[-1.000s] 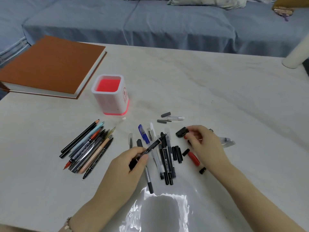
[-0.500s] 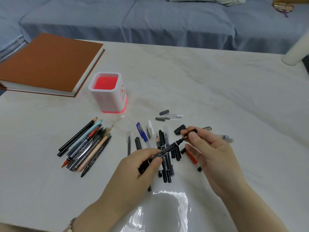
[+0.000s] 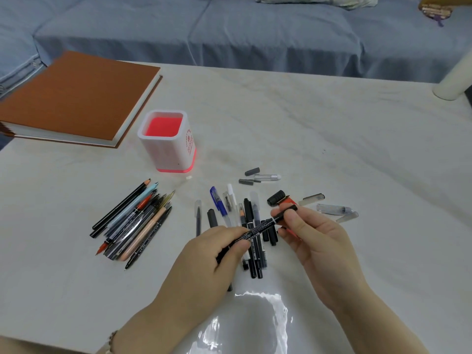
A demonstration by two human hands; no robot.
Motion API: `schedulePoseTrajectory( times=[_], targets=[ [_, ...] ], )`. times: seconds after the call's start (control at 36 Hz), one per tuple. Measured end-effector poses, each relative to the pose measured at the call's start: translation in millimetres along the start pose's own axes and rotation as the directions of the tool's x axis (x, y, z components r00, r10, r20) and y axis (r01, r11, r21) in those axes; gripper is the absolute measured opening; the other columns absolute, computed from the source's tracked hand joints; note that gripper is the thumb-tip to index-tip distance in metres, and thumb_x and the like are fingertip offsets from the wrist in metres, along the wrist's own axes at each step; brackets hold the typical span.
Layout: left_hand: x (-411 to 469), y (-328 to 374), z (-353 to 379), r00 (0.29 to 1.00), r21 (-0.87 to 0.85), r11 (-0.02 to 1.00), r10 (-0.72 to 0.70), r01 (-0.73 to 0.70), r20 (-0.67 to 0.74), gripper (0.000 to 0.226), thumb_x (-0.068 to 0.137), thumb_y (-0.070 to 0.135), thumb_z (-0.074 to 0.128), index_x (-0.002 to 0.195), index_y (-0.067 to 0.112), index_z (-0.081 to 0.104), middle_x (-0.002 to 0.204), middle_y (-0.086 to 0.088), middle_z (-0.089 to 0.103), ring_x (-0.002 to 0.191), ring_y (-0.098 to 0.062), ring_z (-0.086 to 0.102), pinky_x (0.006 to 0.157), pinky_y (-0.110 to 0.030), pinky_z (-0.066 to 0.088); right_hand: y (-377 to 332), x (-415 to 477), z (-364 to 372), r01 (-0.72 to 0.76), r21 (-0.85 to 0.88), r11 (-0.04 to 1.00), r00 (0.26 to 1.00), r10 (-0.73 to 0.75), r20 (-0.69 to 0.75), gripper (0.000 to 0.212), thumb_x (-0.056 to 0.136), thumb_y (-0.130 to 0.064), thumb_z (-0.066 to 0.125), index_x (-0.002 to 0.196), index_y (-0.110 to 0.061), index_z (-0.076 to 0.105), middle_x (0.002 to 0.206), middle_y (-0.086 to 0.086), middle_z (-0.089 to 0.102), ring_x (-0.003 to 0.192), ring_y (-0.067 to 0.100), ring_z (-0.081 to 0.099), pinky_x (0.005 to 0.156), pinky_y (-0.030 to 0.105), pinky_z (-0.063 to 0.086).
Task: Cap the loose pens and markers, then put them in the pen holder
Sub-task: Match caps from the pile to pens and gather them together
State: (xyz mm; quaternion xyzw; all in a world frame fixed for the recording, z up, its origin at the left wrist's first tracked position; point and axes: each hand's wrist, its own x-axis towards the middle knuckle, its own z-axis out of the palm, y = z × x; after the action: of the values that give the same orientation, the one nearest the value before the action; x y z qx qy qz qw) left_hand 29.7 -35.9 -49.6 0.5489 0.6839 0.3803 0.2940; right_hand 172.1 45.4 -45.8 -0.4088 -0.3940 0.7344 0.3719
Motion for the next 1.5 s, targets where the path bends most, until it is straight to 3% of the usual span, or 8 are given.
schedulePoseTrajectory(
  times=[0.36,0.5,0.72,1.03,1.14,1.31,1.39,1.5],
  targets=[
    [4.9,6.3,5.5,0.976,-0.208,0.954,-0.205,0.217,0.077,0.023,0.090,0.019,0.052,0.076,0.026,0.068,0.050,0.012,0.048,0.046,-0.004,0.038,0.048,-0.012,0.031,3.2,4.2,-2.7,0.043,-0.048,0.998,0.999,-0.042,0.019,0.018,0.072,-0.024,0.058,0.068,-0.019,0.074,0.077,-0.005,0.070,0.073,0.004,0.062,0.069,0.015,0.051],
    [12.4,3.7,0.3,0.971,-0.083,0.967,-0.237,0.240,0.044,0.022,0.090,0.024,0.051,0.073,0.025,0.066,0.055,0.008,0.053,0.042,-0.001,0.042,0.046,-0.011,0.037,0.7,26.3,-16.4,0.049,-0.293,0.955,0.974,-0.111,-0.197,0.020,0.088,-0.011,0.054,0.076,-0.019,0.069,0.062,-0.014,0.066,0.061,-0.003,0.056,0.057,0.006,0.047],
    [6.4,-17.2,-7.9,0.960,0.010,0.960,-0.279,0.279,0.002,0.025,0.091,0.026,0.050,0.070,0.023,0.063,0.059,0.000,0.055,0.048,-0.003,0.044,0.052,-0.015,0.036,10.7,51.4,-38.9,0.058,-0.958,0.280,0.972,-0.234,-0.010,0.018,0.086,-0.018,0.058,0.094,-0.004,0.065,0.090,0.011,0.062,0.084,0.025,0.056,0.075,0.035,0.043],
    [0.6,-21.5,-8.5,0.953,-0.007,0.953,-0.302,0.302,-0.015,0.021,0.091,0.023,0.050,0.077,0.020,0.065,0.067,0.010,0.059,0.050,0.001,0.049,0.054,-0.011,0.039,34.1,46.9,-39.3,0.211,-0.974,-0.080,0.964,-0.147,0.221,0.022,0.091,-0.028,0.050,0.107,-0.021,0.064,0.109,-0.002,0.049,0.107,0.017,0.045,0.077,0.025,0.037],
    [1.1,-18.8,-8.5,0.955,-0.044,0.954,-0.296,0.296,-0.012,0.021,0.091,0.023,0.050,0.076,0.028,0.065,0.063,0.015,0.060,0.048,0.001,0.048,0.053,-0.011,0.039,34.2,44.1,-43.7,0.274,-0.960,0.055,0.925,-0.287,0.248,0.010,0.088,-0.020,0.057,0.089,-0.015,0.065,0.093,0.000,0.057,0.093,0.021,0.051,0.074,0.024,0.033],
    [0.5,-11.6,-6.6,0.958,-0.129,0.950,-0.285,0.285,0.023,0.031,0.089,0.023,0.054,0.070,0.045,0.065,0.063,0.015,0.062,0.050,0.002,0.049,0.053,-0.012,0.042,2.2,26.1,-26.7,0.186,-0.625,0.758,0.972,-0.236,0.003,0.018,0.079,-0.010,0.068,0.071,-0.027,0.066,0.054,-0.011,0.056,0.054,0.007,0.047,0.054,0.006,0.039],
    [-0.8,-5.5,-7.4,0.963,-0.118,0.956,-0.263,0.268,0.057,0.042,0.088,0.023,0.054,0.067,0.059,0.061,0.069,0.019,0.063,0.055,0.004,0.053,0.055,-0.014,0.044,-15.9,14.5,-18.4,0.160,-0.507,0.847,0.983,-0.182,0.007,0.019,0.080,-0.004,0.064,0.074,-0.021,0.068,0.060,0.005,0.051,0.051,0.013,0.043,0.042,0.009,0.036],
    [-3.0,-0.5,-8.4,0.971,-0.128,0.964,-0.222,0.232,0.086,0.029,0.088,0.022,0.055,0.076,0.048,0.062,0.069,0.024,0.062,0.057,0.006,0.053,0.056,-0.011,0.041,-26.5,8.7,-18.8,0.127,-0.473,0.872,0.992,-0.120,0.045,0.019,0.083,-0.003,0.059,0.080,-0.019,0.070,0.050,-0.008,0.053,0.046,0.000,0.048,0.038,0.009,0.034]
  ],
)
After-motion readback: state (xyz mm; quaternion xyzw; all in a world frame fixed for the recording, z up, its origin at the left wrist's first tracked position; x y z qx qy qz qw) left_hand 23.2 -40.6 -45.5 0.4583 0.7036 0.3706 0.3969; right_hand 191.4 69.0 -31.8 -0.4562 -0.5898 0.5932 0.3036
